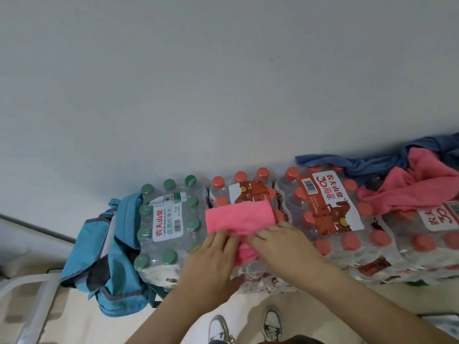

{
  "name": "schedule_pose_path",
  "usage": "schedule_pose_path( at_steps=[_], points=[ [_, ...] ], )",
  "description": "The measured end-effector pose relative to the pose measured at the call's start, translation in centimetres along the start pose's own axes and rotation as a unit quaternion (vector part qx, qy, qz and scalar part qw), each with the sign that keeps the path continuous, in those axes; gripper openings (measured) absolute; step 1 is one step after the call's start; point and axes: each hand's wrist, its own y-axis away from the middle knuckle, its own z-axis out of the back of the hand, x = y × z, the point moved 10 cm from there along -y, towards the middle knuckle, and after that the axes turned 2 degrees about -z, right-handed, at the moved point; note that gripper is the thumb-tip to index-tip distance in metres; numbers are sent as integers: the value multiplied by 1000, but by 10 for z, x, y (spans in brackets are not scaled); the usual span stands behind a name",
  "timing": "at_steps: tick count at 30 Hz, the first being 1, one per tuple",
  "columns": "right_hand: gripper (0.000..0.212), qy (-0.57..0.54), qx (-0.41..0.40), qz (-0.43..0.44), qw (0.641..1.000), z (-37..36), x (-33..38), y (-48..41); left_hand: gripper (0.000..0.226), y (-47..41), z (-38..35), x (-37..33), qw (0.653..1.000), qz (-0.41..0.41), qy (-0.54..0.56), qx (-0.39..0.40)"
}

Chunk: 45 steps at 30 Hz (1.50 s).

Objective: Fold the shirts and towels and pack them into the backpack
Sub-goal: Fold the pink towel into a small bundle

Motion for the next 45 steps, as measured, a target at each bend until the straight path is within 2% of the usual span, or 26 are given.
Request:
schedule_pose_path(
  at_steps=[3, 7, 10, 11, 14, 17, 21, 28, 32, 34, 35, 37, 39, 40, 42, 43, 45],
  points=[
    [21, -79, 59, 3, 995, 8, -6, -6, 32, -3, 3, 13, 997, 37, 56, -34],
    [8, -242, 90, -78, 963, 9, -33, -11, 13, -13, 10, 35, 961, 75, 264, 10],
    [13, -315, 75, -169, 931, 2, -56, -13, 4, -17, 6, 56, 936, 146, 320, 18],
    [13, -334, 61, -197, 920, -1, -62, -13, 4, -19, 6, 61, 935, 164, 315, 10],
    [8, -354, 20, -249, 901, -5, -74, -11, 26, -30, 13, 65, 953, 188, 235, -35],
    [5, -351, -9, -276, 895, -5, -78, -11, 31, -39, 20, 62, 961, 198, 177, -78],
    [12, -335, -20, -303, 892, -7, -83, -13, 36, -46, 16, 63, 964, 225, 123, -69],
    [11, -335, -17, -326, 884, -9, -91, -20, 30, -48, 9, 82, 932, 301, 180, -92],
    [14, -354, -24, -344, 869, -10, -97, -23, 25, -45, 14, 82, 929, 309, 161, -124],
    [18, -367, -31, -354, 860, -11, -100, -23, 23, -43, 23, 83, 930, 290, 146, -172],
    [22, -365, -35, -358, 859, -11, -101, -23, 20, -43, 31, 79, 936, 253, 125, -209],
    [30, -345, -56, -358, 866, -8, -102, -22, 17, -46, 44, 52, 958, 105, 26, -265],
    [35, -301, -103, -332, 888, 1, -99, -21, 20, -47, 40, 25, 967, -43, -44, -248],
    [34, -258, -138, -299, 908, 10, -94, -22, 25, -47, 36, 21, 970, -78, -48, -223],
    [21, -148, -201, -195, 949, 29, -72, -26, 32, -42, 27, 24, 981, -85, -39, -170],
    [15, -103, -204, -139, 964, 31, -59, -30, 36, -38, 20, 27, 986, -75, -41, -141],
    [24, -42, -173, -50, 983, 21, -41, -34, 51, -30, 9, 30, 992, -51, -73, -93]
  ],
)
